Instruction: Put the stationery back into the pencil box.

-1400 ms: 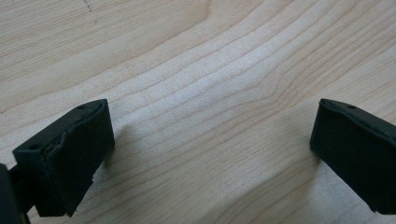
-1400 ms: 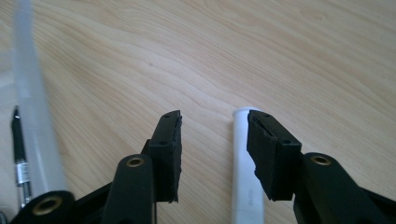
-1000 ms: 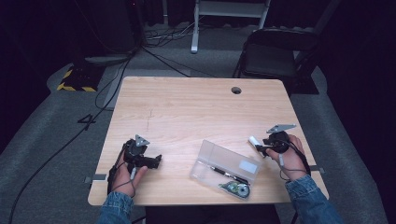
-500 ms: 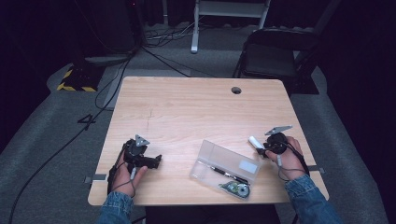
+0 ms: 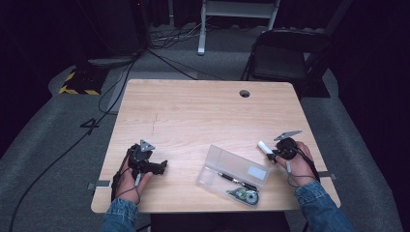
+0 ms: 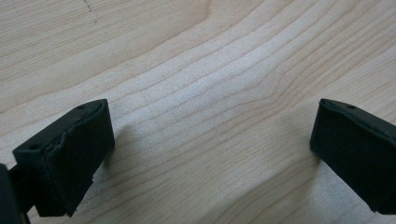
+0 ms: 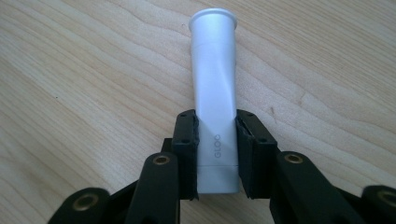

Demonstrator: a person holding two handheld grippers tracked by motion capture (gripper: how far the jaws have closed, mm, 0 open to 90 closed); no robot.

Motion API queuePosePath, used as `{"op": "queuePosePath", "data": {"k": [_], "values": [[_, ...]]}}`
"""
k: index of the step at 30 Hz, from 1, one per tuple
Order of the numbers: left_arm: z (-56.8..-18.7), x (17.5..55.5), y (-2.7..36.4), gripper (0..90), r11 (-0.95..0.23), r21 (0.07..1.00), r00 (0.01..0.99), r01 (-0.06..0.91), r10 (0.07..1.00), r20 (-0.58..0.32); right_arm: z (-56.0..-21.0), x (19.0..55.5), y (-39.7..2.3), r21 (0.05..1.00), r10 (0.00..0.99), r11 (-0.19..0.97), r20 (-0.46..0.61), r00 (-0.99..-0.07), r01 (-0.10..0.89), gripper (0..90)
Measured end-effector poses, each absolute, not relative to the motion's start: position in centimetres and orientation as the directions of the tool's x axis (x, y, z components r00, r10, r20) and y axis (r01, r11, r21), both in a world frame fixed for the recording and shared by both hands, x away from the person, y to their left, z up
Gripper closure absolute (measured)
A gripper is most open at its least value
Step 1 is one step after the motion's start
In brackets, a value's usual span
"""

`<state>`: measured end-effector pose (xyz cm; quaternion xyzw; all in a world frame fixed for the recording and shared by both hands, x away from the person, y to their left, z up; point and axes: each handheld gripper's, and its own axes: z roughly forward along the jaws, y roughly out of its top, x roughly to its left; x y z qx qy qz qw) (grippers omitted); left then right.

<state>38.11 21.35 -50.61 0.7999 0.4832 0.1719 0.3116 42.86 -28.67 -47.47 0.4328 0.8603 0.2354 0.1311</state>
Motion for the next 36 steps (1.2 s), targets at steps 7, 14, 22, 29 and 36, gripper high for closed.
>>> {"op": "queuePosePath", "data": {"k": [7, 14, 22, 29, 36], "values": [[-50.6, 38.1, 21.4, 0.1, -0.341, 0.664, 0.475, 0.665, 0.880, -0.024, -47.5, 42.9, -28.7, 0.518, 0.810, 0.509, -0.018, -0.586, 0.688, 71.6], [-50.6, 38.1, 21.4, 0.1, -0.342, 0.664, 0.475, 0.665, 0.879, -0.024, -47.3, 42.8, -28.7, 0.532, 0.811, 0.506, -0.024, -0.585, 0.679, 71.6], [-50.6, 38.1, 21.4, 0.1, -0.341, 0.664, 0.475, 0.665, 0.880, -0.024, -46.4, 42.5, -28.7, 0.557, 0.810, 0.497, -0.023, -0.586, 0.665, 71.6], [-50.6, 38.1, 21.4, 0.1, -0.342, 0.664, 0.475, 0.665, 0.880, -0.024, -45.1, 42.0, -28.5, 0.586, 0.803, 0.495, -0.026, -0.595, 0.642, 71.6], [-50.6, 38.1, 21.4, 0.1, -0.340, 0.664, 0.475, 0.666, 0.880, -0.025, -43.8, 41.3, -28.1, 0.612, 0.790, 0.501, -0.033, -0.613, 0.612, 71.6]]}}
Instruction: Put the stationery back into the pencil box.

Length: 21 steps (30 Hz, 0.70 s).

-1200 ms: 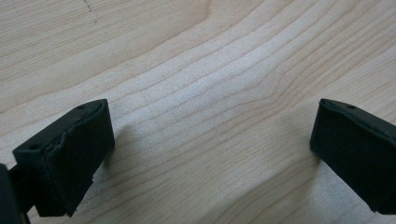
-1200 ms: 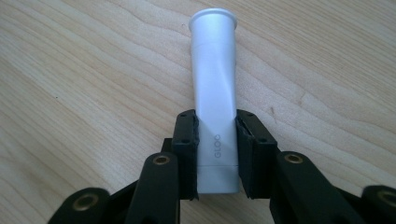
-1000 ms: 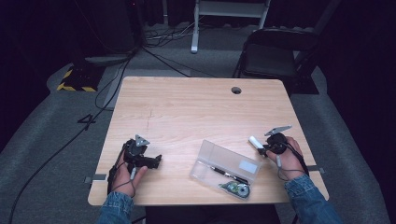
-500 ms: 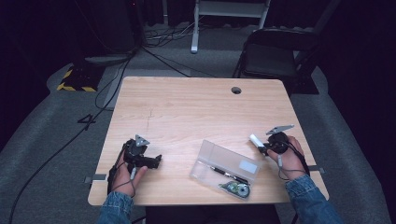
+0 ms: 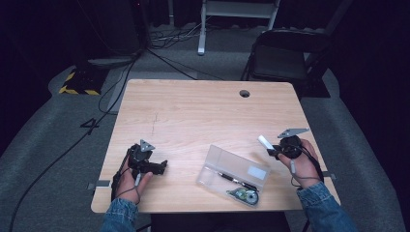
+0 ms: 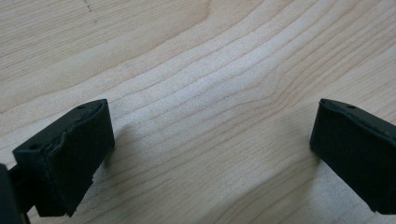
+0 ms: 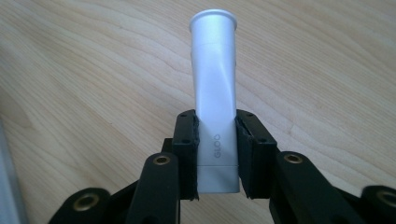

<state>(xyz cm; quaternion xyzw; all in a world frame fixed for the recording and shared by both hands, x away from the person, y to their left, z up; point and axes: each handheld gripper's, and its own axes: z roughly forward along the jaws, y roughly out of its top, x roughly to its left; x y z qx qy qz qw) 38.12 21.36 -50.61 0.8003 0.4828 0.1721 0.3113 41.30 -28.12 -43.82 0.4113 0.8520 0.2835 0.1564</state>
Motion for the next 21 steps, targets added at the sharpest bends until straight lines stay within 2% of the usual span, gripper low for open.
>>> {"op": "queuePosePath", "data": {"k": [21], "values": [[-50.6, 38.1, 21.4, 0.1, -0.341, 0.664, 0.475, 0.665, 0.880, -0.024, -39.9, 38.3, -25.4, 0.671, 0.699, 0.547, -0.037, -0.714, 0.500, 71.6]]}}
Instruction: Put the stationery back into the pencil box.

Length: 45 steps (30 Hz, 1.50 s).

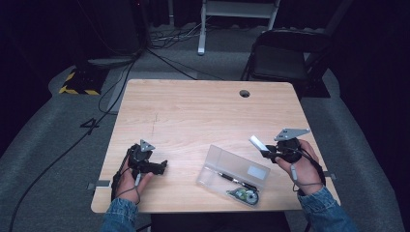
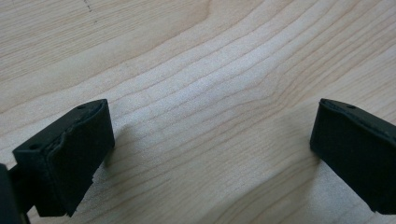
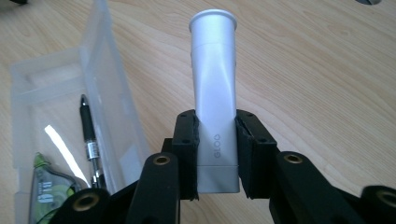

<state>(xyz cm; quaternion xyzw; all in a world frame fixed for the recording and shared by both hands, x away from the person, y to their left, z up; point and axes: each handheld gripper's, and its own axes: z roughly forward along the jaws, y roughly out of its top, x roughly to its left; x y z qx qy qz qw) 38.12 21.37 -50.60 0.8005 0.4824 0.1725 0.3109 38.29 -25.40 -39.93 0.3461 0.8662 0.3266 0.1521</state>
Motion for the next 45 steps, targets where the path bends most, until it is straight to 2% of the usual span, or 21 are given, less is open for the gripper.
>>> {"op": "queuePosePath", "data": {"k": [17, 45], "values": [[-50.6, 38.1, 21.4, 0.1, -0.340, 0.664, 0.474, 0.666, 0.880, -0.025, -38.9, 36.5, -23.3, 0.676, 0.601, 0.597, -0.019, -0.799, 0.433, 71.6], [-50.6, 37.6, 21.5, 0.1, -0.333, 0.666, 0.467, 0.668, 0.884, -0.027, -39.8, 34.9, -19.9, 0.633, 0.468, 0.688, -0.013, -0.884, 0.355, 71.6]]}}
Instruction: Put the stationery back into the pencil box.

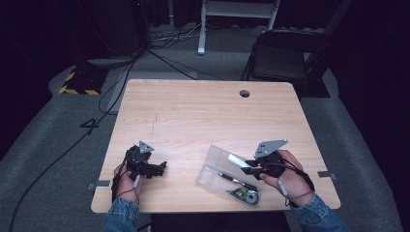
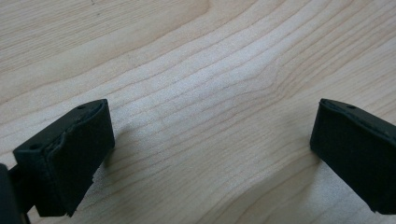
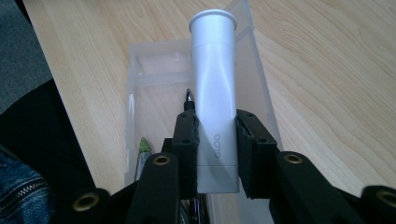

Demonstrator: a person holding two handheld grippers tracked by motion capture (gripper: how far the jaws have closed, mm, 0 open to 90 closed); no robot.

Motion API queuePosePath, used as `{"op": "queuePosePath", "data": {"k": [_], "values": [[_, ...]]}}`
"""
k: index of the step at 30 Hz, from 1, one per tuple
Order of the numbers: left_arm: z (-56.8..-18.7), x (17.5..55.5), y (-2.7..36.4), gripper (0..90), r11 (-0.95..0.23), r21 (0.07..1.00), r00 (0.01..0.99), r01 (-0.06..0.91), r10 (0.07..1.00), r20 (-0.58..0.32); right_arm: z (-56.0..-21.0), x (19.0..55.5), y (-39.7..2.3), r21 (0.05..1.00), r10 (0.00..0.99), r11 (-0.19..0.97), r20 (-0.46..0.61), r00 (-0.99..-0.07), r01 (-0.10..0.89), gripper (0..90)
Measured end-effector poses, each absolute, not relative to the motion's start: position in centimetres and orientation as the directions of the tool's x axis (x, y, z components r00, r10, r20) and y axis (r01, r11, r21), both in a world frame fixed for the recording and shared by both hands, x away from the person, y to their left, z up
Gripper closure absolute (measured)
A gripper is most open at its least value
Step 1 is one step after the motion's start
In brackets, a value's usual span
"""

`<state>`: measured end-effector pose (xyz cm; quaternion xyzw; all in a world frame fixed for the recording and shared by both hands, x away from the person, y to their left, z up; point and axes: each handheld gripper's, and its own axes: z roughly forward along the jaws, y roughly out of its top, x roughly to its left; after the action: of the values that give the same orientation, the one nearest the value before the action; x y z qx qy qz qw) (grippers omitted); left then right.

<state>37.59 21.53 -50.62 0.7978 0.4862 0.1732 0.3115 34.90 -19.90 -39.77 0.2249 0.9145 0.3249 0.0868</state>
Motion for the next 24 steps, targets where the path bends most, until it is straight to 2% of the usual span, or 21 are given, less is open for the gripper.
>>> {"op": "queuePosePath", "data": {"k": [24], "values": [[-50.6, 37.6, 21.5, 0.1, -0.333, 0.666, 0.467, 0.668, 0.884, -0.026, -42.6, 34.6, -17.4, 0.549, 0.388, 0.767, 0.015, -0.921, 0.332, 71.6]]}}
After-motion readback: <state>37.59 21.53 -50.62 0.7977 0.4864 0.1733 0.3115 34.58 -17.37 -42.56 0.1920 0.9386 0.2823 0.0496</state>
